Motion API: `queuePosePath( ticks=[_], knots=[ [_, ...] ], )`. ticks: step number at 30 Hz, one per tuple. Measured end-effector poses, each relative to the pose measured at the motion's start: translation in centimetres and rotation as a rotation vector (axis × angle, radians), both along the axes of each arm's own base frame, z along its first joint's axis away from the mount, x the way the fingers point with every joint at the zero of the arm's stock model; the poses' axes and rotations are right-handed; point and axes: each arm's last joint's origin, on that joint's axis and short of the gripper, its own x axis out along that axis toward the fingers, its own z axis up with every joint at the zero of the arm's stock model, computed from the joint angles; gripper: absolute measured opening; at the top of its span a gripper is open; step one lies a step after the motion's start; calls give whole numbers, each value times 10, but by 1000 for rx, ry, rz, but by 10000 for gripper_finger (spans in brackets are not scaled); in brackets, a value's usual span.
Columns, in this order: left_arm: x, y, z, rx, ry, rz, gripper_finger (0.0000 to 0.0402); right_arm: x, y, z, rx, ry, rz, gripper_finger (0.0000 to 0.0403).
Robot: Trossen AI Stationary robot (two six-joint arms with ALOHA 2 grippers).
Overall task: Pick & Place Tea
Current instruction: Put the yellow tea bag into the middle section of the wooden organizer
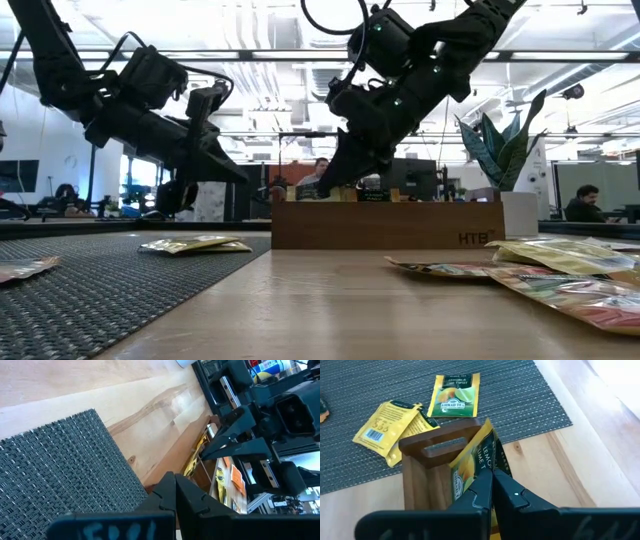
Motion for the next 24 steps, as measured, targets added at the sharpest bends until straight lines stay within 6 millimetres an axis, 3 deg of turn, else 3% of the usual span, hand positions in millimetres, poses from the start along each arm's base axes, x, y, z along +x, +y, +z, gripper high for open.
queuePosePath(
  ticks=[6, 12, 19, 24],
  knots=[
    [0, 0, 0, 0, 0, 0, 1, -2, 0, 6, 5, -6, 4, 9],
    [0, 0, 0, 6, 0, -3, 1, -6, 2, 1, 126, 53, 37, 17],
    [0, 0, 0, 13, 0, -5, 1, -7, 2, 1, 140, 61, 39, 89],
    [0, 0, 0, 11, 0, -4, 1, -11, 0, 15, 55, 28, -32, 135]
  ],
)
